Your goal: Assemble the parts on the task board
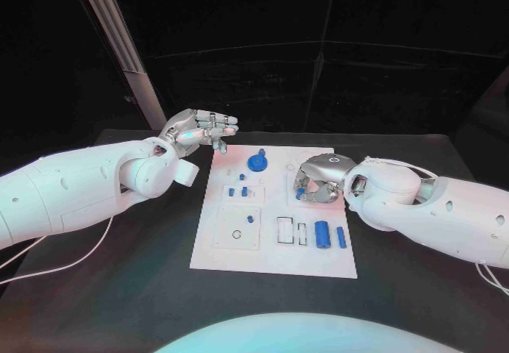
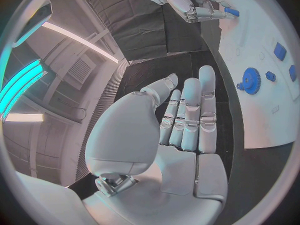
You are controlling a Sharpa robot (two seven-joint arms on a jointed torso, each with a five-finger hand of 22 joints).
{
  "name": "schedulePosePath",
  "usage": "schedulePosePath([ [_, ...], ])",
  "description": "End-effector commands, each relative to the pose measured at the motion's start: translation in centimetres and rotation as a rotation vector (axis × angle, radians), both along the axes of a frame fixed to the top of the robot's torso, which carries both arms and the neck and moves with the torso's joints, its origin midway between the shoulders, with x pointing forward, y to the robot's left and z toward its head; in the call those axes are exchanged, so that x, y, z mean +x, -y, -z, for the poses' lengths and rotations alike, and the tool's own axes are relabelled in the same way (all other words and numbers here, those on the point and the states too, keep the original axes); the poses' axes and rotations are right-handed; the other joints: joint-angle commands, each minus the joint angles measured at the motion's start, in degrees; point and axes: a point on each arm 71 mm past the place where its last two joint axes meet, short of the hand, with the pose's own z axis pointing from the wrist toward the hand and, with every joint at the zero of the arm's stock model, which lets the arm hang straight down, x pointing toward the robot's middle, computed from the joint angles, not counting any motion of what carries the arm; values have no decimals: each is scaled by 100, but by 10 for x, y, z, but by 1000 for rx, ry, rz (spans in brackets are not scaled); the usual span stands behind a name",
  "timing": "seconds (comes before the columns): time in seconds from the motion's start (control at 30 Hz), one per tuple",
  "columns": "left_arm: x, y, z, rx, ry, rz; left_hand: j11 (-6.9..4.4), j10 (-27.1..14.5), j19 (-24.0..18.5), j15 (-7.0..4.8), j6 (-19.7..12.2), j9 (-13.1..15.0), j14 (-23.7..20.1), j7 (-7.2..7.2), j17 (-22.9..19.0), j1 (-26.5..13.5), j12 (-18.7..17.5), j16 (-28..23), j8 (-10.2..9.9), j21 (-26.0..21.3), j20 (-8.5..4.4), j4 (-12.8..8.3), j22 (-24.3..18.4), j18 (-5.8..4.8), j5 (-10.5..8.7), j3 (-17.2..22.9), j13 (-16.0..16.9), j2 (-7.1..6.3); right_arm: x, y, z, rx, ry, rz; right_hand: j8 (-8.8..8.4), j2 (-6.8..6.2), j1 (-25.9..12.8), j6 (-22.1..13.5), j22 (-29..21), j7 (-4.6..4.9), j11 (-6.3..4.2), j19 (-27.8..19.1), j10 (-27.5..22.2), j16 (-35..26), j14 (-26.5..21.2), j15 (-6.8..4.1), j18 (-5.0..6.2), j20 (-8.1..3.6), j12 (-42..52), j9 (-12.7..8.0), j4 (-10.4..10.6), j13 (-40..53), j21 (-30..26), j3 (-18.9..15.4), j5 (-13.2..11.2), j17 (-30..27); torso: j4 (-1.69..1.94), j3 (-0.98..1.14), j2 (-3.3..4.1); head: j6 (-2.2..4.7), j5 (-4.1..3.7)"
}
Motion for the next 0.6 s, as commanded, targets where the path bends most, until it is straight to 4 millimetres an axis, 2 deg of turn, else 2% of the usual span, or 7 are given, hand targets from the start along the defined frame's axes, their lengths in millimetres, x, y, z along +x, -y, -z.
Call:
schedulePosePath([
  [0.03, 0, 1, -1, -10, 0, 10, 12, -37, -37, 13, -20, -4, -32, -5, -6, 2, 31, -19, 31, -40, -3, -26, -10, 84, 4, -5, -10, 44, 1, -1, 0, -7, 4, -4, 36, 53, 1, 45, 13, 0, 1, 49, 45, 40, 183, -53, -31, -1, -22, 6, 8, -2, 33, 51, -34, 16, 2, -1, 1, -19, 3],
  [0.33, 0, 1, -1, -10, 0, 9, 12, -37, -37, 13, -20, -4, -32, -5, -6, 2, 31, -19, 31, -40, -3, -26, -10, 84, 4, -5, -10, 44, 4, -1, -1, 10, 23, 6, 88, 126, 84, 256, 171, -35, -55, 124, 299, 139, 204, -97, -53, -36, -9, 34, -49, 26, 142, 235, -107, 104, -1, -3, -2, -31, -5],
  [0.6, 1, 0, -1, -8, 0, 6, 12, -41, -42, 14, -13, -2, -38, -4, -14, 2, 43, -20, 39, -41, -3, -27, -11, 83, 4, -3, -10, 55, -3, 1, -12, 112, 66, 3, 106, 166, 188, 350, 292, -51, -84, 180, 415, 186, 214, -124, -73, -67, -22, 49, -156, 41, 227, 385, -169, 136, 1, 1, -10, -34, -5],
])
